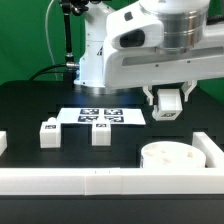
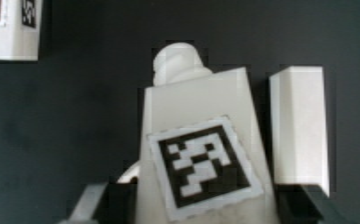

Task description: Assemble stool

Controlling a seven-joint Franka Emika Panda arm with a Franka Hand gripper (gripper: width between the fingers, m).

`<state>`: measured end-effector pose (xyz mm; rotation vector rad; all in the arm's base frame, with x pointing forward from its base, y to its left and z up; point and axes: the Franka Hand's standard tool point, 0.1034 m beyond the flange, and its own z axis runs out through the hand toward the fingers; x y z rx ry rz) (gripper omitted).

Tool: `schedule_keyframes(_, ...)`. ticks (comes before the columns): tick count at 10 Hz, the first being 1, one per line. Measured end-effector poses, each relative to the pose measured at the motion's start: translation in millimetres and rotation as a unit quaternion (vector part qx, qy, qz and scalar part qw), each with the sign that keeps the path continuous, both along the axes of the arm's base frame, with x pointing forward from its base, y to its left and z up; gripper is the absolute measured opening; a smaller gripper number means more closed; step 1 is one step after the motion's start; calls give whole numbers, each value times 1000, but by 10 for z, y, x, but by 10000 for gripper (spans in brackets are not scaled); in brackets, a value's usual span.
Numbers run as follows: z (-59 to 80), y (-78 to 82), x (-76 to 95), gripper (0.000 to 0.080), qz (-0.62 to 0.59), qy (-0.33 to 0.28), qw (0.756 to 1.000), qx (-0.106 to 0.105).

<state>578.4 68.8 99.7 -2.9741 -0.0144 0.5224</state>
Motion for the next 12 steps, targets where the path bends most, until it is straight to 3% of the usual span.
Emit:
schedule_keyframes(3,124,35,196,327,-5,-81,997,-2)
schedule_keyframes(4,198,60,339,327,-8,-128,992,-3)
schedule_keyframes(10,174,109,580,327,-38,-338,940,-3)
schedule_keyframes(12,167,128,574,327,-38,-395,918,-5)
